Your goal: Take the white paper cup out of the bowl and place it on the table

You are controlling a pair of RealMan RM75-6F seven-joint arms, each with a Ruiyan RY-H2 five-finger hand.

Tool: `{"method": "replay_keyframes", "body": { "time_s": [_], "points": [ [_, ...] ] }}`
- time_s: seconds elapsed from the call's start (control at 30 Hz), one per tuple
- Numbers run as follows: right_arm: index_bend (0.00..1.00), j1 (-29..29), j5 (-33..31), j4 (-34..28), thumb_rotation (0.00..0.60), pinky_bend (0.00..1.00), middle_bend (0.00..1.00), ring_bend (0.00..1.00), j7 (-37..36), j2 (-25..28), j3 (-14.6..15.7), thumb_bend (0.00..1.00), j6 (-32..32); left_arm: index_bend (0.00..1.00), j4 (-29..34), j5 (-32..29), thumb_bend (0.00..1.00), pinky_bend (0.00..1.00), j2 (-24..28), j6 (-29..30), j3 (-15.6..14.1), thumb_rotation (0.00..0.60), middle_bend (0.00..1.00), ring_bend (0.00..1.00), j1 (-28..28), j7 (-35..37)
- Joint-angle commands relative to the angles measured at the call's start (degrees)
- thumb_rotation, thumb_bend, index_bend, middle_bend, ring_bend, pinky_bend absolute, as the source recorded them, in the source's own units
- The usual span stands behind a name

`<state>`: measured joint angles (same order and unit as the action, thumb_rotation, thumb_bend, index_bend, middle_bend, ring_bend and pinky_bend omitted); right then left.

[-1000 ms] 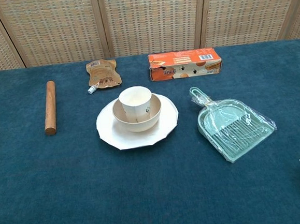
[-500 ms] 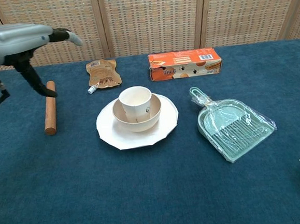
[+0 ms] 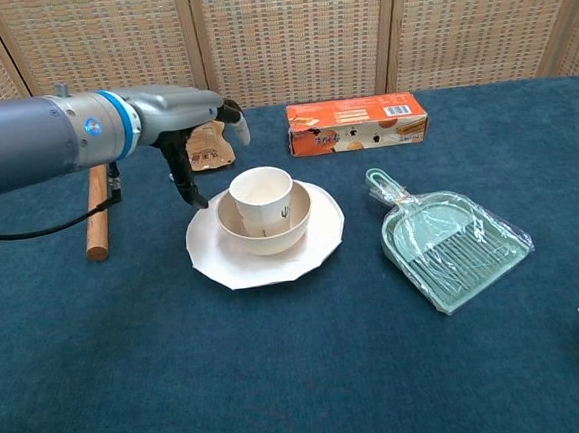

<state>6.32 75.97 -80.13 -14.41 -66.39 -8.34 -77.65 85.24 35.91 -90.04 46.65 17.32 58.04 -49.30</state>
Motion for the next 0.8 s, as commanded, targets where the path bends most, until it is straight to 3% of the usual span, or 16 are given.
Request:
{"method": "replay_keyframes", "body": {
  "time_s": [0.03,0.3,0.43,0.57,0.67,0.8],
  "points": [
    [0.0,-0.1,-0.2,0.2,0.6,0.0,0.0,0.0,-0.1,0.0,-0.1,0.13,0.1,0.21,-2.2,-1.7,0.09,0.0,-1.6,-1.2,-0.8,0.6,0.0,0.0,2.1,0.3],
    [0.0,-0.2,-0.6,0.5,0.6,0.0,0.0,0.0,-0.3,0.0,-0.4,0.13,0.3,0.23,-5.6,-3.9,0.09,0.0,-4.5,-2.5,-2.1,0.6,0.0,0.0,6.7,2.3],
    [0.0,-0.2,-0.6,0.5,0.6,0.0,0.0,0.0,-0.4,0.0,-0.4,0.13,0.3,0.25,-5.9,-4.2,0.17,0.0,-5.0,-2.4,-2.9,0.6,0.0,0.0,7.7,3.4],
    [0.0,-0.2,-0.7,0.6,0.6,0.0,0.0,0.0,-0.4,0.0,-0.5,0.13,0.4,0.35,-5.2,-3.7,0.27,0.0,-4.8,-1.9,-3.5,0.6,0.0,0.0,8.1,4.9],
    [0.0,-0.2,-0.7,0.7,0.6,0.0,0.0,0.0,-0.4,0.0,-0.6,0.13,0.4,0.41,-4.4,-2.9,0.29,0.0,-4.1,-1.1,-4.0,0.6,0.0,0.0,8.1,6.0],
    [0.0,-0.3,-0.7,0.6,0.6,0.0,0.0,0.0,-0.3,-0.1,-0.6,0.13,0.5,0.42,-2.7,-1.6,0.29,0.0,-2.6,0.0,-4.2,0.6,0.0,0.0,7.8,7.4]
  ]
}}
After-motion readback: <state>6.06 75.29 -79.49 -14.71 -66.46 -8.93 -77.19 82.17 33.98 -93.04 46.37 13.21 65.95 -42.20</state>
